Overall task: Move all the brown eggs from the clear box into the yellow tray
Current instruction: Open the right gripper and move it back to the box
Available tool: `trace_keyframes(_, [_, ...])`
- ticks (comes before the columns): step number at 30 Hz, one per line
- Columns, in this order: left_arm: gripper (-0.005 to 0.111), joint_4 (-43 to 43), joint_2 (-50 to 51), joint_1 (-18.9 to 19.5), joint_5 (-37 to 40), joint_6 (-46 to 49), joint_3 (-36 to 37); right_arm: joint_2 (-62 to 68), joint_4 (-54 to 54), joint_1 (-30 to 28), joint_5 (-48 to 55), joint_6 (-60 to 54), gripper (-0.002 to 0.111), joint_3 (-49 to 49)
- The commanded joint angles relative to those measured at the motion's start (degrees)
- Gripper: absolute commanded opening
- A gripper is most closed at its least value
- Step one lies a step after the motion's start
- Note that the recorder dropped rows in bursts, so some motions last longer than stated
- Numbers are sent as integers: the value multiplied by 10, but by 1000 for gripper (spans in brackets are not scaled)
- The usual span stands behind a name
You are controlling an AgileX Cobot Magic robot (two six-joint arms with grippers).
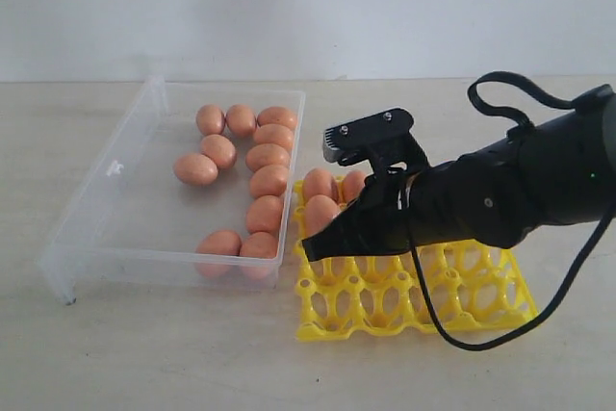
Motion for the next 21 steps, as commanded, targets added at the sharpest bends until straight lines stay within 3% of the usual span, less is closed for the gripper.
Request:
trace_keyframes(1, [-4,-4,-1,-5,-10,-5,2,-66,-1,1,-8,-1,-1,-35])
trace_keyframes(5, [-4,-4,-1,-5,-10,-5,2,-84,-1,13,-56,-1,-1,-99])
trace_keyframes(7, [-4,-4,-1,-5,-10,-5,2,-65,-1,13,-28,1,-1,-151])
trace_keyframes(12, [-4,-4,-1,-5,-10,-5,2,26,12,14,328,-87,-1,-323])
trace_keyframes(16, [-4,-4,-1,-5,-10,-5,2,82,124,14,495,-235,-1,-435])
trace_keyframes(21, [-4,-4,-1,-5,-10,-5,2,135,186,13,665,-242,-1,-544])
